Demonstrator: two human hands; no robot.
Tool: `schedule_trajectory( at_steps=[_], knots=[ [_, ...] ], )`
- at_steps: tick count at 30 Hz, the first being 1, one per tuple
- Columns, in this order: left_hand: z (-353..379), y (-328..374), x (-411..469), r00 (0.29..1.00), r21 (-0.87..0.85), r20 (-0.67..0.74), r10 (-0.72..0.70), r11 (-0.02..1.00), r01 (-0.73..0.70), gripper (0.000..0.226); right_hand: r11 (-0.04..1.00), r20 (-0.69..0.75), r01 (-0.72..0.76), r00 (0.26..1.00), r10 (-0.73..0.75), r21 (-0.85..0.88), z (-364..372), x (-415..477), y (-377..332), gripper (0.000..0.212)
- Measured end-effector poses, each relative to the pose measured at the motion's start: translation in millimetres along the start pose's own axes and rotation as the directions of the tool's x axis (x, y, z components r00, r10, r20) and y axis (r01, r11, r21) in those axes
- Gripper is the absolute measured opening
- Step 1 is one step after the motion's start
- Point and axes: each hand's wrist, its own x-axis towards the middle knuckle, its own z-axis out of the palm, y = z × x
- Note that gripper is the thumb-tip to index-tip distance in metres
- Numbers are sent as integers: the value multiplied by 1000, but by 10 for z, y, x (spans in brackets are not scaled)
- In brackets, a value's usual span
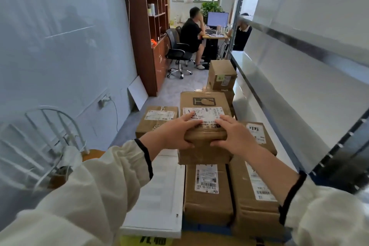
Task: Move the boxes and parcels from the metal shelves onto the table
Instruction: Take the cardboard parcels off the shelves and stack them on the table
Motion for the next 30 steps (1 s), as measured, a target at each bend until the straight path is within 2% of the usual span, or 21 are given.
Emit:
schedule_trajectory(
  at_steps=[7,14,30],
  knots=[
    [72,-477,717,1000,-8,17,-16,1000,17,89,1000,9,-3,1000,3,15,209,810,281,78],
    [274,-843,1064,997,-4,70,-36,999,36,87,1000,44,-20,999,19,18,560,1240,425,79],
    [560,-1011,1025,990,-33,135,-42,998,47,88,1000,92,12,996,-14,18,905,1272,487,80]
  ],
)
